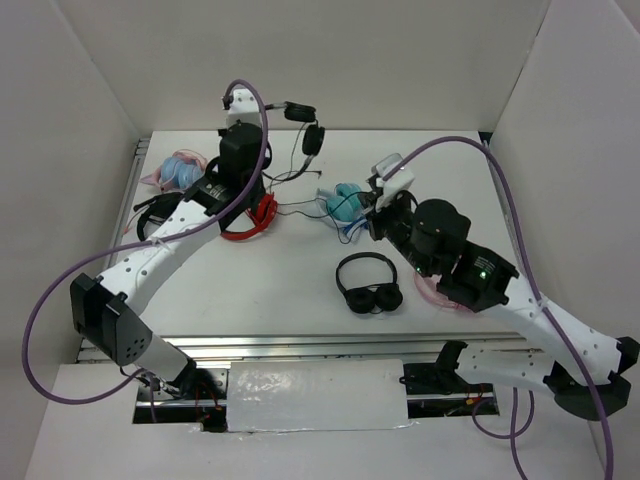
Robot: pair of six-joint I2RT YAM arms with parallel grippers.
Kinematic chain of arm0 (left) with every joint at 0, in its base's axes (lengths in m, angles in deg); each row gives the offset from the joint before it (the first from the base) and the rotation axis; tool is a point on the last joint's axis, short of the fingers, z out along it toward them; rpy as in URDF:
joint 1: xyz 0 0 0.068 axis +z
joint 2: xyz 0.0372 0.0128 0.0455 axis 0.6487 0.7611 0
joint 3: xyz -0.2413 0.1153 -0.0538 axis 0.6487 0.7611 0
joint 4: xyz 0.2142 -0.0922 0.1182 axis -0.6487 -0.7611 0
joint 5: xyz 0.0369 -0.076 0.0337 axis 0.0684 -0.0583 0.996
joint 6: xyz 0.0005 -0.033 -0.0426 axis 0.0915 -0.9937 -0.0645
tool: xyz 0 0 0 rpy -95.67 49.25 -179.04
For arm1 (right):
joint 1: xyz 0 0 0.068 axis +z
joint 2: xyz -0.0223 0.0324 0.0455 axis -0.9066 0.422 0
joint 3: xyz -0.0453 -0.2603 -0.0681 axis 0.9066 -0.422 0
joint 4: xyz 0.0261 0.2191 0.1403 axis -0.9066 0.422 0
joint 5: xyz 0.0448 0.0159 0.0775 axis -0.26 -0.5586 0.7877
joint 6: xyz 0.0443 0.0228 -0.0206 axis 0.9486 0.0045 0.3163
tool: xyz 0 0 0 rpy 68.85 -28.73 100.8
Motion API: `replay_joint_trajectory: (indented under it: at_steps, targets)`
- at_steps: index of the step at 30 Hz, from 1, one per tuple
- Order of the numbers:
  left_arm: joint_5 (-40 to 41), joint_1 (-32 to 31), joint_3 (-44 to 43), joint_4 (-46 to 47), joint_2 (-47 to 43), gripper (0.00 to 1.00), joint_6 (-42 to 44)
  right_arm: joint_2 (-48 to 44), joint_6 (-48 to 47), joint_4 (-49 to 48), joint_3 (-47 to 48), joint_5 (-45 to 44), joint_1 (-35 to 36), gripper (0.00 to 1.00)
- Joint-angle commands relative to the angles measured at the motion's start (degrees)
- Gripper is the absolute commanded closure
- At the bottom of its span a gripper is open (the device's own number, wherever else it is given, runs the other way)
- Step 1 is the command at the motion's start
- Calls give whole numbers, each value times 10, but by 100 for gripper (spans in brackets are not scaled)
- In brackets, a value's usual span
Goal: Wrap the headphones
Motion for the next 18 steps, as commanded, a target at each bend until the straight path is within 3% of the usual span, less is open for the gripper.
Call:
replay_joint_trajectory:
  at_steps: [1, 8, 18]
  targets:
    - [-83, -3, 27, 98, -40, 100, -26, 34, -91, 19, 49, -6, 5, 100]
    - [-157, -33, 138, 125, -70, 100, 54, 58, -194, -21, 98, 51, -61, 100]
    - [-281, -52, 270, 140, -150, 100, 72, 146, -270, 22, 250, 164, -166, 100]
